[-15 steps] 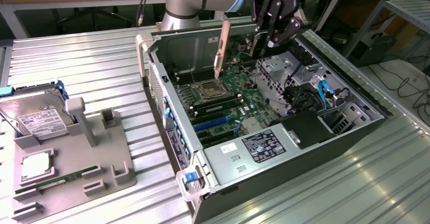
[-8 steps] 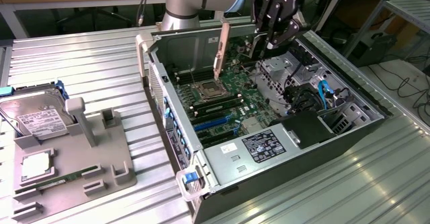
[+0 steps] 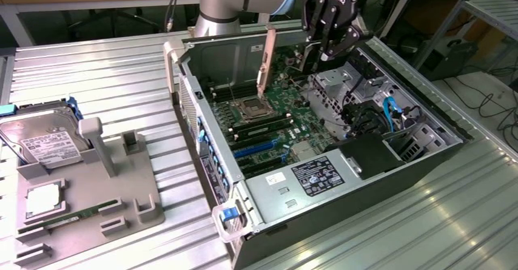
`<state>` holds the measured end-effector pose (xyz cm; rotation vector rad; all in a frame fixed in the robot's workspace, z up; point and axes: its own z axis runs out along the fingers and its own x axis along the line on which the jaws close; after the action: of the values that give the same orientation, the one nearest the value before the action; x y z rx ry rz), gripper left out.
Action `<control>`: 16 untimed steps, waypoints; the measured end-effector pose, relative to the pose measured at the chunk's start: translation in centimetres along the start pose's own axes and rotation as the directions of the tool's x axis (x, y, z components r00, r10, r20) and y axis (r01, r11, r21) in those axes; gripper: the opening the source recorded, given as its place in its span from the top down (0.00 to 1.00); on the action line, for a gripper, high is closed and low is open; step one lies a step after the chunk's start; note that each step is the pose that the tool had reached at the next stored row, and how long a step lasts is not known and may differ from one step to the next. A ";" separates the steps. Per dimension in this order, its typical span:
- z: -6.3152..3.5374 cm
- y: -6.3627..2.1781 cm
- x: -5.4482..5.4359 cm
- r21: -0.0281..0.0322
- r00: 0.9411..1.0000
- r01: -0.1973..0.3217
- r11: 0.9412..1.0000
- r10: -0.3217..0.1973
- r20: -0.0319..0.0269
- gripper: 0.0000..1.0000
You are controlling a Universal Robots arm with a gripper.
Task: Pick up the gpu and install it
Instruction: 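Insert the gpu into the slot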
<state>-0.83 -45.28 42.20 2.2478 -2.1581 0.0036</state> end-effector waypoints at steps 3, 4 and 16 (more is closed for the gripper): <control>0.15 0.00 0.0 0.000 1.000 0.000 1.000 0.000 0.000 0.73; 0.21 0.00 0.0 0.000 1.000 0.000 1.000 0.000 0.000 0.73; 0.81 -0.01 0.0 0.000 1.000 0.000 1.000 0.000 0.000 0.73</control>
<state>-0.83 -45.28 41.39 2.2478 -2.1581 0.0036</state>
